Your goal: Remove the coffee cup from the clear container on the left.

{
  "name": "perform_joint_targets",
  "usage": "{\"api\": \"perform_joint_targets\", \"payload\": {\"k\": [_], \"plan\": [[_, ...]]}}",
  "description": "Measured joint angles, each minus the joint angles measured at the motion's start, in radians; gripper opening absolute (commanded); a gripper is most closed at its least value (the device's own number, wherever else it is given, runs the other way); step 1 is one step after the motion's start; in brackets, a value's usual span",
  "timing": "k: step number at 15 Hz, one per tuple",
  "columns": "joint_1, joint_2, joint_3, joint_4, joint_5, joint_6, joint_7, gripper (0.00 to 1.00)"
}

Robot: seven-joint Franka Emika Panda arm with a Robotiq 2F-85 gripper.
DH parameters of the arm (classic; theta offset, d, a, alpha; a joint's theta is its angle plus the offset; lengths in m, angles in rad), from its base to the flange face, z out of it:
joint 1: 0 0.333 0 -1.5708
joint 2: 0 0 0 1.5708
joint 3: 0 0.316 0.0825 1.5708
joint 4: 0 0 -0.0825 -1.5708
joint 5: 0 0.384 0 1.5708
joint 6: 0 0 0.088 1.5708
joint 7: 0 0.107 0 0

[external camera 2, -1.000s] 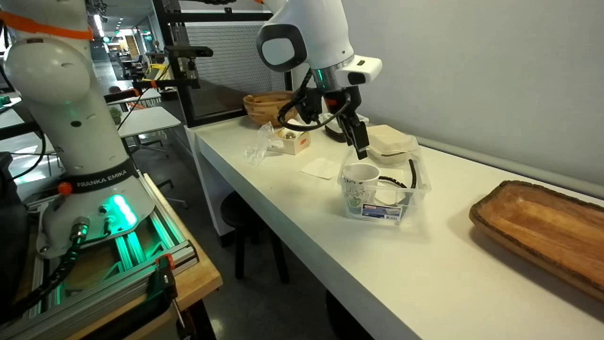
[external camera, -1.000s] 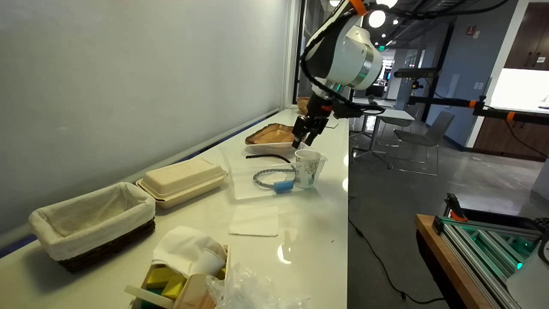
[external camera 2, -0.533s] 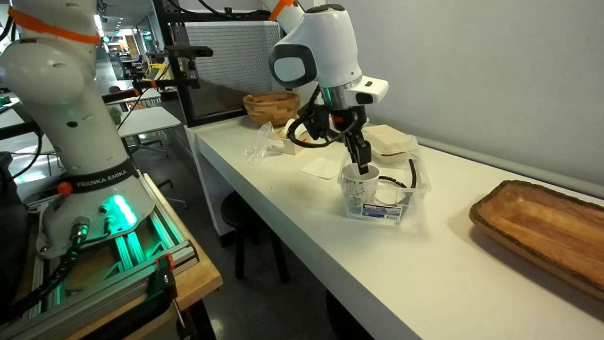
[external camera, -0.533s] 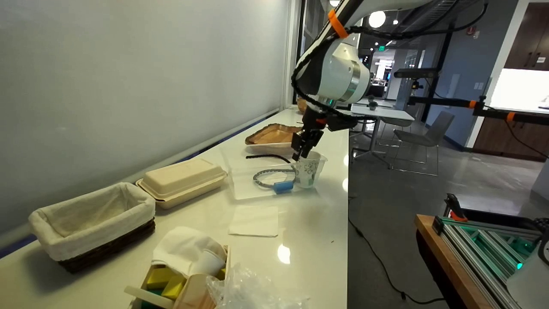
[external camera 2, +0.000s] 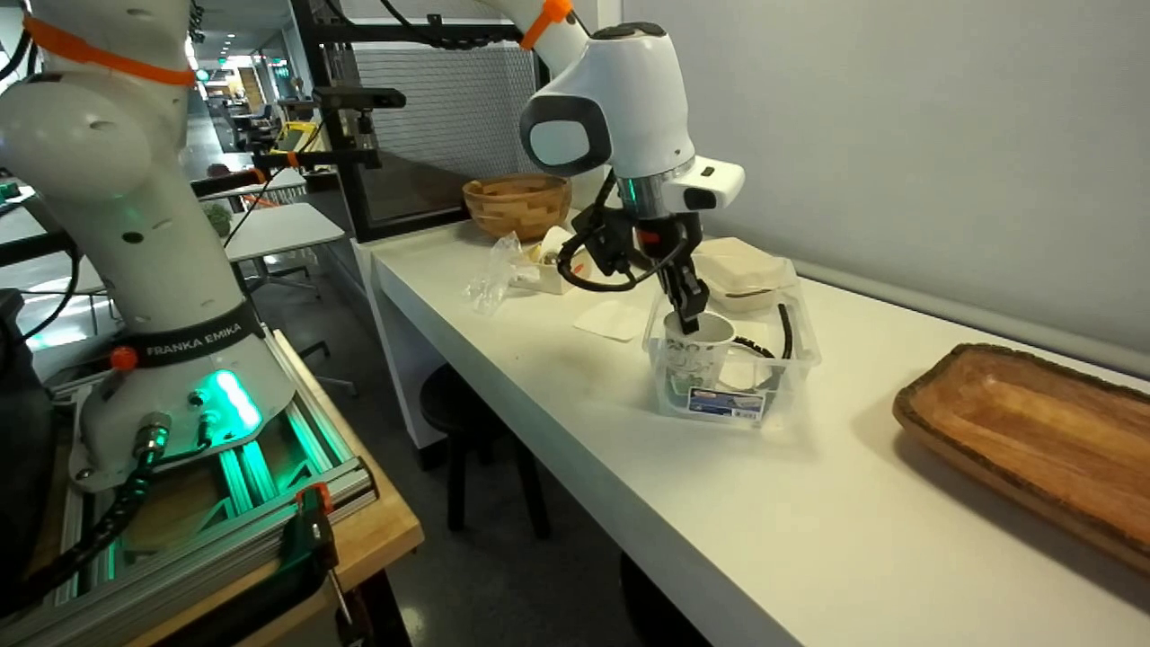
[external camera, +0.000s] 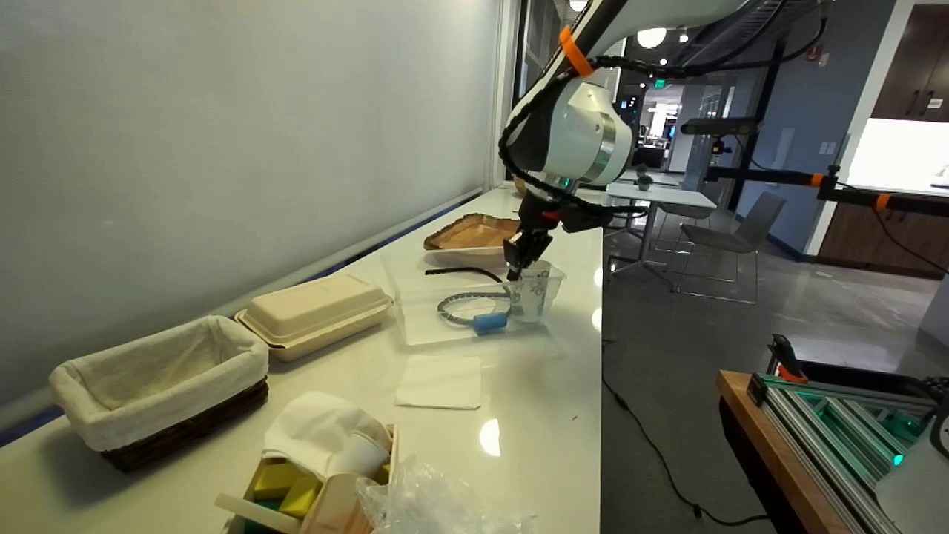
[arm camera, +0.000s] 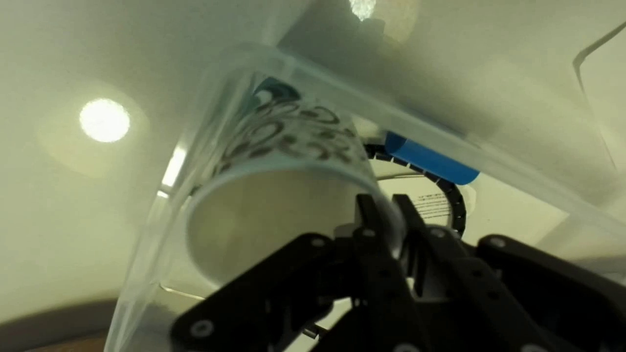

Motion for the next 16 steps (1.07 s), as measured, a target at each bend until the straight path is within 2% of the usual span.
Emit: {"api": "perform_joint_targets", "payload": {"k": [1, 4, 7, 9, 11, 16], "plan": [[0.007, 0.0, -0.011, 0.0, -0.02, 0.0, 0.013, 0.0], [0.004, -0.018, -0.025, -0.002, -0.189, 0.006, 0.137, 0.01], [-0.018, -0.068, -0.01, -0.005, -0.404, 0.031, 0.291, 0.01], [-0.028, -0.124, 0.016, -0.009, -0.494, 0.049, 0.328, 0.01], [-0.036, -0.196, 0.066, -0.021, -0.531, 0.053, 0.328, 0.01], [0.012, -0.364, 0.197, -0.102, -0.48, 0.073, 0.192, 0.01]]}}
